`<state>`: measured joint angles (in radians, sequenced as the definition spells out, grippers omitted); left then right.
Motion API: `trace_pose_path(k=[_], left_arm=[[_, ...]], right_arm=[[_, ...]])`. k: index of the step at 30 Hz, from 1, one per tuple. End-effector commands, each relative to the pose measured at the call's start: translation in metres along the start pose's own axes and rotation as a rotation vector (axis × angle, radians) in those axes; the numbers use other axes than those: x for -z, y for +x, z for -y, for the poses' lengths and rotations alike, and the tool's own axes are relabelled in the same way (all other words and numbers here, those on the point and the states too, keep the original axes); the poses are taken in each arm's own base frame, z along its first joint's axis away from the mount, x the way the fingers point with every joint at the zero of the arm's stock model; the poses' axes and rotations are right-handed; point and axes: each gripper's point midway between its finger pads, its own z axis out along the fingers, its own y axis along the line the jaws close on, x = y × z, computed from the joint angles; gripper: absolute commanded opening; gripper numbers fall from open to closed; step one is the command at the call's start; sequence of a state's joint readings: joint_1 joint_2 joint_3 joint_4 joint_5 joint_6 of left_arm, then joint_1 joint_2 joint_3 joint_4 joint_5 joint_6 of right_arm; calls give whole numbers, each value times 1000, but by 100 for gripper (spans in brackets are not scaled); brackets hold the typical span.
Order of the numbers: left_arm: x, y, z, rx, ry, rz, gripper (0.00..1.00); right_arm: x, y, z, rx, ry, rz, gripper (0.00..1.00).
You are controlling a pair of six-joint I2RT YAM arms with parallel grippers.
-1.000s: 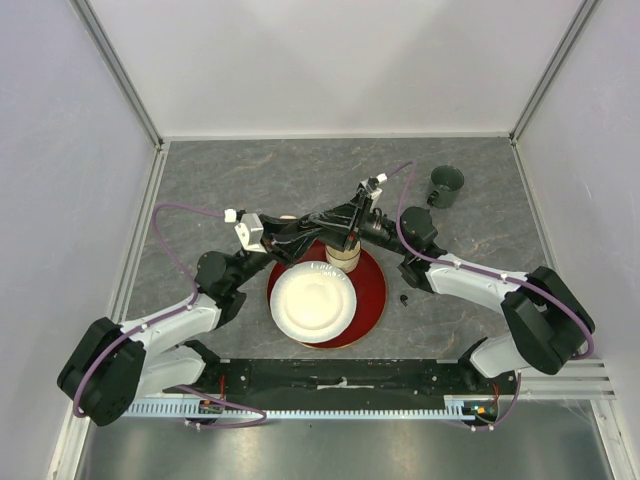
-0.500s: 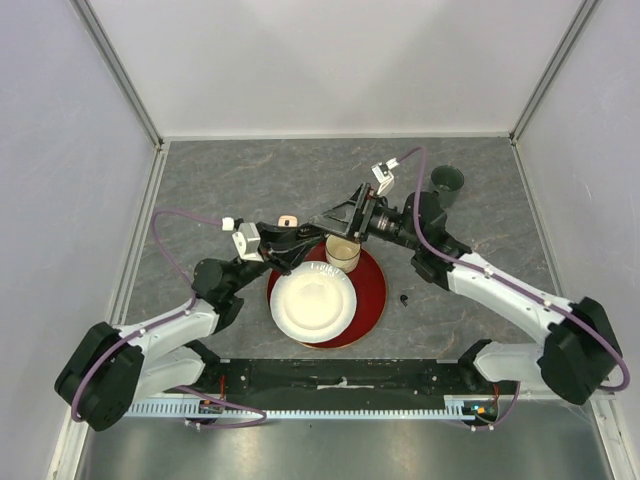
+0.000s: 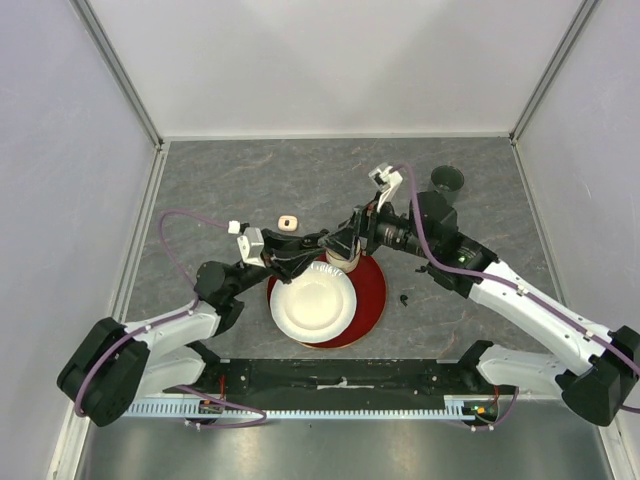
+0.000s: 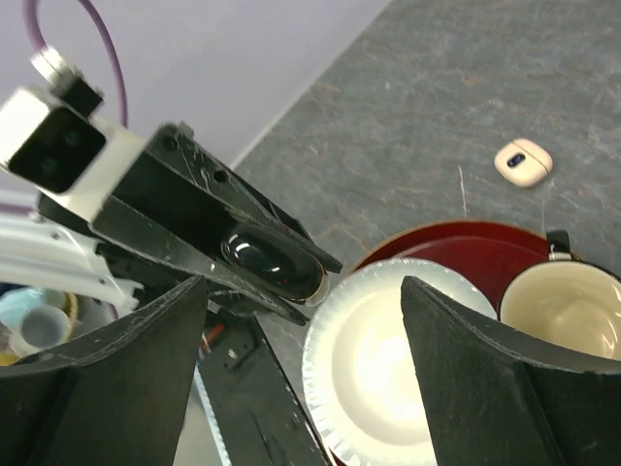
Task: Insert the wireless bluetooth earbuds into the charging case
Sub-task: Open the charging case.
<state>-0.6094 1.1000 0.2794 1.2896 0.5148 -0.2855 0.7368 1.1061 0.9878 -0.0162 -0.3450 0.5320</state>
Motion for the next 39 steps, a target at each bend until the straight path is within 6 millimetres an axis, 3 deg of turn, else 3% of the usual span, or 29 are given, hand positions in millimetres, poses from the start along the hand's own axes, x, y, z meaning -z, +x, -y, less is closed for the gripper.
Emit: trace_pose_path(k=[1, 15, 27, 33, 39], left_arm=[[-14, -52, 25, -50, 144, 176, 2], [-15, -56, 39, -36, 228, 179, 2], [-12, -57, 51, -52, 290, 170, 2], [-10, -54, 39, -80, 218, 180, 2], [-3, -47, 23, -141, 114, 181, 2]], right_arm=[[-1, 9, 8, 111, 63, -48, 86], [-2, 1, 20, 94, 148, 17, 79], [-3, -13, 14, 33, 145, 77, 73], [-3, -14, 0, 11, 76, 75, 83], [13, -32, -3, -16, 104, 160, 88]])
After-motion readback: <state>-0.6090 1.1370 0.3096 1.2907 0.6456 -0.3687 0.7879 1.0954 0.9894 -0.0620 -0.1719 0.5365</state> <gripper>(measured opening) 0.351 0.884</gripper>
